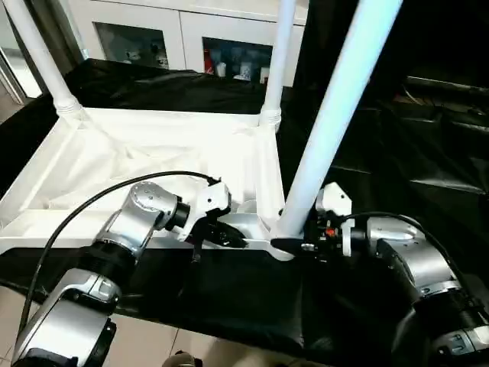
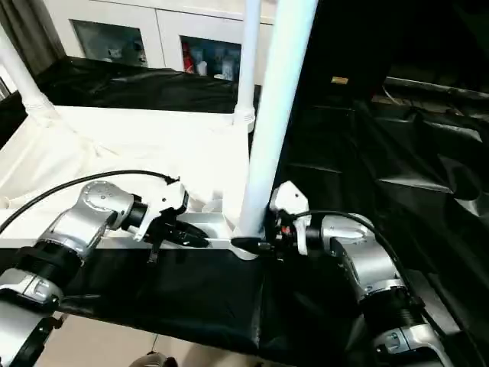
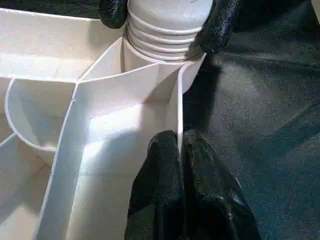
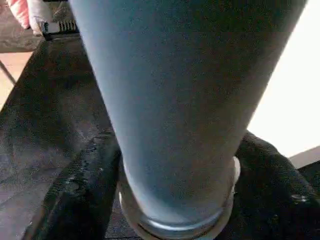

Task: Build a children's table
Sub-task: Rotate leg to tighten

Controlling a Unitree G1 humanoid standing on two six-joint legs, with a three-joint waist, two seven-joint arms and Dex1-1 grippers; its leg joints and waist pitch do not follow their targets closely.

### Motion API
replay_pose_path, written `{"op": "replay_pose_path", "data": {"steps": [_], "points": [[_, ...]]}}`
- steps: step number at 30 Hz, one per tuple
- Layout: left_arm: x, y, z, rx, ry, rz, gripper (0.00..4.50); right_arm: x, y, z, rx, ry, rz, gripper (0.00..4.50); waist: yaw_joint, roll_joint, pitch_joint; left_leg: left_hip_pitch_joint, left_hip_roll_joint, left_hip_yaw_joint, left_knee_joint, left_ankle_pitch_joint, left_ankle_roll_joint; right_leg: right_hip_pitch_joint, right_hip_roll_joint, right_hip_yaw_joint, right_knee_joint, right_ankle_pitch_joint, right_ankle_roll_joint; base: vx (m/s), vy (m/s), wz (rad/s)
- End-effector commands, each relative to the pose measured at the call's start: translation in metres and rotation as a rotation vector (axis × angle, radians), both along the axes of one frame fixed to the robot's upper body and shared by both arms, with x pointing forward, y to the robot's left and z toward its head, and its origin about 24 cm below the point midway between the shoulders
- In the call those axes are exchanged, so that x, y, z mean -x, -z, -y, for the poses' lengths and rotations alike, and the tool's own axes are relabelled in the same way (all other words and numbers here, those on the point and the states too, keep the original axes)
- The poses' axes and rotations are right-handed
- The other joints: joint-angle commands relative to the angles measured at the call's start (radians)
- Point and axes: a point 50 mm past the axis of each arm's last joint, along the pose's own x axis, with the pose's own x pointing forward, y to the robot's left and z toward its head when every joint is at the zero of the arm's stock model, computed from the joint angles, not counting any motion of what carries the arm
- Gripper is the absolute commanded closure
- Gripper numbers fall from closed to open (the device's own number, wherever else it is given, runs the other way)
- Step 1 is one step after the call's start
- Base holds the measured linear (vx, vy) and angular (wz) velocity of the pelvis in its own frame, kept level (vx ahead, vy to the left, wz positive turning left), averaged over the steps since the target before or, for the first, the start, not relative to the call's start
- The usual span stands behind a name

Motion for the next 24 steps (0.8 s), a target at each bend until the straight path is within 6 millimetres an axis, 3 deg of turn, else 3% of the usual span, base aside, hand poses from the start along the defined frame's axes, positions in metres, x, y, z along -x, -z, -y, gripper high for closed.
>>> {"op": "replay_pose_path", "data": {"steps": [1, 11, 14, 15, 16, 18, 19, 21, 23, 24], "points": [[0.002, 0.001, 0.005, 0.006, 0.025, -0.002, 4.50, 0.002, -0.001, 0.001, 0.019, -0.014, 0.009, 1.59, 0.001, -0.004, -0.057, 0.017, 0.046, -0.017, -0.064, -0.151, 0.073, 0.050, -0.071, 0.048, -0.062, -0.060, -0.264, 0.000, 0.000, 0.00], [-0.006, 0.002, 0.013, 0.018, -0.064, 0.050, 4.50, 0.004, 0.009, -0.005, -0.023, 0.078, -0.018, 1.76, 0.006, -0.008, -0.062, 0.017, 0.045, -0.017, -0.061, -0.137, 0.073, 0.052, -0.072, 0.049, -0.060, -0.053, -0.259, 0.000, 0.000, 0.00], [-0.016, 0.008, 0.025, -0.011, -0.210, 0.097, 4.50, -0.008, 0.027, -0.008, 0.039, 0.328, -0.026, 1.76, 0.000, -0.007, -0.052, 0.024, 0.042, -0.018, -0.067, -0.211, 0.032, 0.042, -0.073, 0.049, -0.078, -0.195, -0.237, 0.000, 0.000, 0.00], [-0.019, 0.010, 0.030, -0.014, -0.255, 0.110, 4.50, -0.011, 0.032, -0.009, 0.053, 0.411, -0.036, 1.76, -0.006, -0.008, -0.049, 0.027, 0.041, -0.022, -0.072, -0.256, 0.005, 0.040, -0.074, 0.048, -0.087, -0.292, -0.214, 0.000, 0.000, 0.00], [-0.023, 0.013, 0.044, 0.002, -0.344, 0.123, 4.50, -0.018, 0.041, -0.013, 0.044, 0.608, -0.083, 1.76, -0.013, -0.006, -0.045, 0.033, 0.041, -0.025, -0.076, -0.304, -0.019, 0.033, -0.076, 0.048, -0.096, -0.383, -0.190, 0.000, 0.000, 0.00], [-0.024, 0.014, 0.055, 0.019, -0.382, 0.118, 4.50, -0.021, 0.046, -0.017, 0.041, 0.716, -0.104, 1.76, -0.021, -0.008, -0.042, 0.037, 0.041, -0.033, -0.080, -0.360, -0.043, 0.032, -0.078, 0.046, -0.105, -0.470, -0.157, 0.000, 0.000, 0.00], [-0.024, 0.014, 0.072, 0.039, -0.418, 0.118, 4.50, -0.025, 0.049, -0.023, 0.019, 0.826, -0.128, 1.76, -0.023, -0.009, -0.043, 0.038, 0.040, -0.037, -0.082, -0.377, -0.045, 0.033, -0.079, 0.045, -0.109, -0.494, -0.136, 0.000, 0.000, 0.00], [-0.022, 0.014, 0.085, 0.054, -0.429, 0.115, 4.50, -0.027, 0.050, -0.029, 0.002, 0.882, -0.144, 1.77, -0.025, -0.012, -0.044, 0.047, 0.037, -0.036, -0.079, -0.399, -0.038, 0.024, -0.079, 0.046, -0.119, -0.516, -0.123, 0.000, 0.000, 0.00], [-0.022, 0.014, 0.092, 0.060, -0.426, 0.119, 4.50, -0.027, 0.050, -0.034, 0.010, 0.875, -0.134, 1.77, -0.023, -0.014, -0.045, 0.044, 0.034, -0.035, -0.079, -0.387, -0.018, 0.026, -0.078, 0.047, -0.122, -0.513, -0.111, 0.000, 0.000, 0.00], [-0.021, 0.013, 0.096, 0.064, -0.419, 0.120, 4.50, -0.027, 0.050, -0.036, 0.015, 0.859, -0.121, 1.77, -0.023, -0.008, -0.046, 0.040, 0.034, -0.035, -0.081, -0.377, -0.011, 0.027, -0.078, 0.047, -0.121, -0.498, -0.106, 0.000, 0.000, 0.00]]}}
